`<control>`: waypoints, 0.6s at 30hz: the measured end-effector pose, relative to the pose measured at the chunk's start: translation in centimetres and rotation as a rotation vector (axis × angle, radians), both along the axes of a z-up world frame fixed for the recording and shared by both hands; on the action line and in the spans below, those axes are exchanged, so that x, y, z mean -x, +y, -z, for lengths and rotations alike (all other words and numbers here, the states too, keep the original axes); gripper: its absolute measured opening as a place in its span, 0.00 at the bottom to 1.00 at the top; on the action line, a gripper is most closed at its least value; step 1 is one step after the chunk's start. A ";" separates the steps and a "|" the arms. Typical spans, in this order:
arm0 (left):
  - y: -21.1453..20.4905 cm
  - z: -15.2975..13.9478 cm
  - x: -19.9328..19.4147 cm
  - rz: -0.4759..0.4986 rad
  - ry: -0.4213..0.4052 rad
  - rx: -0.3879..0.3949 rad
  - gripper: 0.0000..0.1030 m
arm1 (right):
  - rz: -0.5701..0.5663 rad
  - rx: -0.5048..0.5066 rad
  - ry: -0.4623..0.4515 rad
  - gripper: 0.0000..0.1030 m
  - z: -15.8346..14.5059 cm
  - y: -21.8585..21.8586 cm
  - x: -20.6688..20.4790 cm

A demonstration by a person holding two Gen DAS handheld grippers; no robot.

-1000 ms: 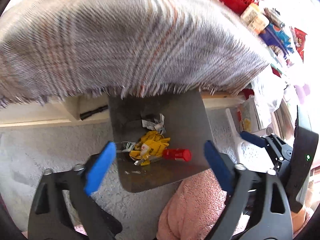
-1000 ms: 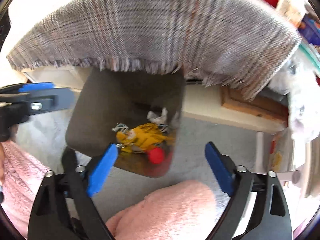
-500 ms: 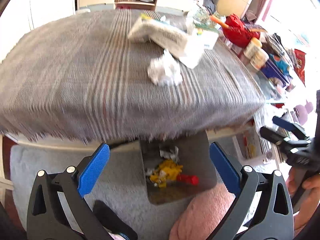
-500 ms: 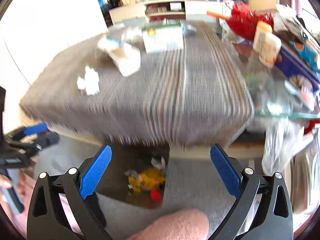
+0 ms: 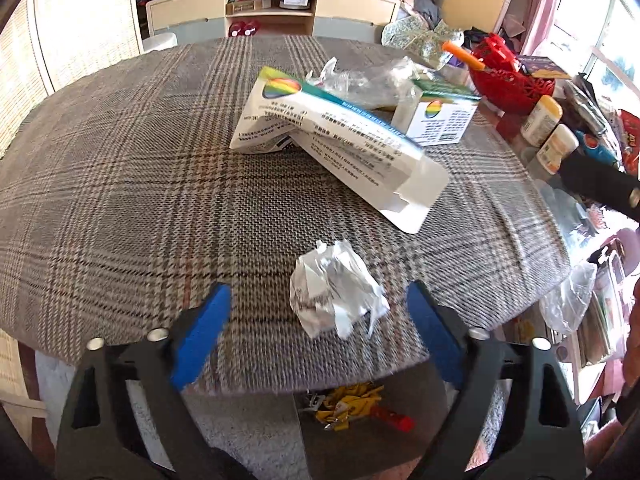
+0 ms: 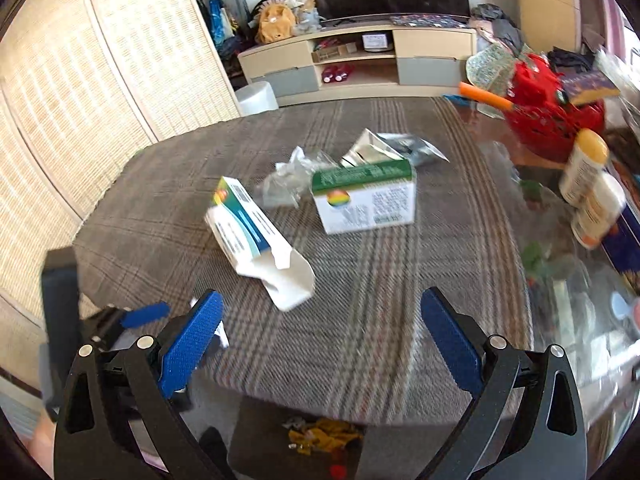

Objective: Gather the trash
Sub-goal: 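Move the left tool toward the crumpled white paper on the table, then grasp the white paper with left while right grasps the white-blue medicine box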

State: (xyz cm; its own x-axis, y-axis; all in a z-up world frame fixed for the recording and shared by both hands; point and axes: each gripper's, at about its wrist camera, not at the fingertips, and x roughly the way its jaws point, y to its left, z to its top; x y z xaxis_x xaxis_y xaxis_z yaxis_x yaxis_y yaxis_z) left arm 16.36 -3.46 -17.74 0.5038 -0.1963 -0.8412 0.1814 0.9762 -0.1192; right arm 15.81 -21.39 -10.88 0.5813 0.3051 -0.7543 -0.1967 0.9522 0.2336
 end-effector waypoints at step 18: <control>5.4 0.0 -2.6 -0.037 -0.006 0.001 0.23 | -0.191 0.132 0.067 0.96 5.1 10.7 -8.2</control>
State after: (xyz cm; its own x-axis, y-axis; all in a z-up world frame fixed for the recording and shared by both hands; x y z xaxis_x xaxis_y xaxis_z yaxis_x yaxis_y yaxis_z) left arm 18.95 1.94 -17.78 0.5157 -0.1788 -0.8379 0.1461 0.9820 -0.1196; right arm 23.97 -10.73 -15.93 0.4696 0.3011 -0.8299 -0.3648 0.9222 0.1282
